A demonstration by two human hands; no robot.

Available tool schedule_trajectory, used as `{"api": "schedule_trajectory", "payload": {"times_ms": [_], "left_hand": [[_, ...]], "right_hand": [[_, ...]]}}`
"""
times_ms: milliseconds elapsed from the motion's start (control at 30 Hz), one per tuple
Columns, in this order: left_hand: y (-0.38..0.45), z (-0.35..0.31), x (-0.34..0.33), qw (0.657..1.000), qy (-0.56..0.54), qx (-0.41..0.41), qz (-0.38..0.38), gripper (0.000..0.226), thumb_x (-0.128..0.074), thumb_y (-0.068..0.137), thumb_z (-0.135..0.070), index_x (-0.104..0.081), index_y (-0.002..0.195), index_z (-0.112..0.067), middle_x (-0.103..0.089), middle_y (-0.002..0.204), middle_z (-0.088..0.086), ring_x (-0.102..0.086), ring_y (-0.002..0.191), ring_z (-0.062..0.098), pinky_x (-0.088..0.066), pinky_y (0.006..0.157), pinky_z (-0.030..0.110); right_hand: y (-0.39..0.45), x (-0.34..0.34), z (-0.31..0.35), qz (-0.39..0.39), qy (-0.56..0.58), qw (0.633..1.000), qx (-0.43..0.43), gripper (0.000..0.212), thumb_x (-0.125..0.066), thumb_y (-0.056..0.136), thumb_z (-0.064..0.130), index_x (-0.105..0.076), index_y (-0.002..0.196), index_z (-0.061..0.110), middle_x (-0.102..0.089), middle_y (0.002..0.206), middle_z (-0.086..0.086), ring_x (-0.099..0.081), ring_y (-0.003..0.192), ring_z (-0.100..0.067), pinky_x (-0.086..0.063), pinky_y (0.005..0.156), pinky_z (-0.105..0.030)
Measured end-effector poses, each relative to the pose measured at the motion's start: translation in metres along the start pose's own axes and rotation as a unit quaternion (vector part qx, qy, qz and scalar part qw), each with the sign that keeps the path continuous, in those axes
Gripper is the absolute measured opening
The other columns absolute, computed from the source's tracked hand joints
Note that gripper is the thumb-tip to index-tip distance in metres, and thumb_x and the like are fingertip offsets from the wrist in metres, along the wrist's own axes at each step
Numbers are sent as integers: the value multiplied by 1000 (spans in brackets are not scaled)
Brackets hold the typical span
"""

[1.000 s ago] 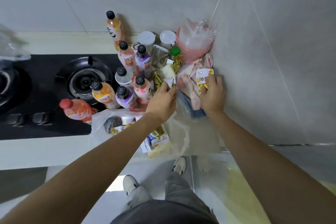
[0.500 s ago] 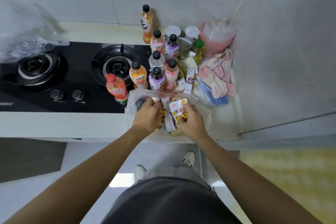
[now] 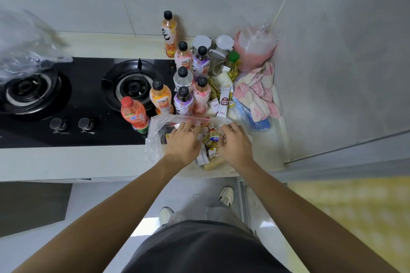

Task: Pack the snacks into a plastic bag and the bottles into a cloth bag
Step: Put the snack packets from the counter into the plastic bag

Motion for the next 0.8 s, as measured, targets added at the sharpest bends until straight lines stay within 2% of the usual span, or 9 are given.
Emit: {"api": "schedule_trajectory", "payload": {"times_ms": [200,300,433,567,700,800], "left_hand": [[37,-28,5,1000,-14,-23,-14,37,-59,90,-24,-60,126,-18,-55,124,7,-53,111,30,-52,85,44],[60,-43,3,999,-37,-25,0,37,-58,91,-25,-56,126,-16,-51,132,9,-50,120,30,-55,85,47],[97,-65,-1,999,-40,-12,17,40,-58,93,-24,-53,131,-15,-49,125,9,-47,123,30,-54,86,46],[139,-77,-10,998,-29,38,45,41,-56,95,-28,-49,132,-16,-49,123,12,-51,118,34,-50,93,46],[178,-74,-21,991,-37,97,87,47,-58,97,-33,-43,138,-17,-48,127,15,-52,120,35,-52,91,49],[197,-69,-32,985,-42,122,117,55,-60,97,-35,-38,144,-17,-45,132,17,-53,120,37,-52,94,52]], "right_hand": [[30,22,-19,-26,-5,1000,8,25,-62,91,18,-66,114,10,-60,110,-9,-59,106,-30,-55,81,-43],[49,29,-33,-43,-3,999,12,20,-66,87,14,-65,106,9,-60,109,-10,-58,106,-32,-53,78,-42],[88,36,-49,-35,-30,999,23,20,-61,87,18,-64,105,10,-60,110,-11,-59,101,-33,-50,77,-43],[135,41,-58,11,-90,995,42,35,-63,83,19,-58,117,13,-53,125,-12,-56,114,-34,-53,87,-46],[188,43,-65,39,-100,993,48,59,-73,79,11,-49,133,11,-38,145,-15,-56,113,-40,-56,80,-48],[224,38,-72,42,-113,990,73,78,-77,76,10,-42,145,16,-24,163,-11,-52,121,-42,-55,91,-52]]}}
Point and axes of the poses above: each hand's wrist, its own y-axis towards the middle knuckle, its own x-axis out of the back of the hand, z = x × y, the point moved 5 cm from there along y, towards the middle knuckle
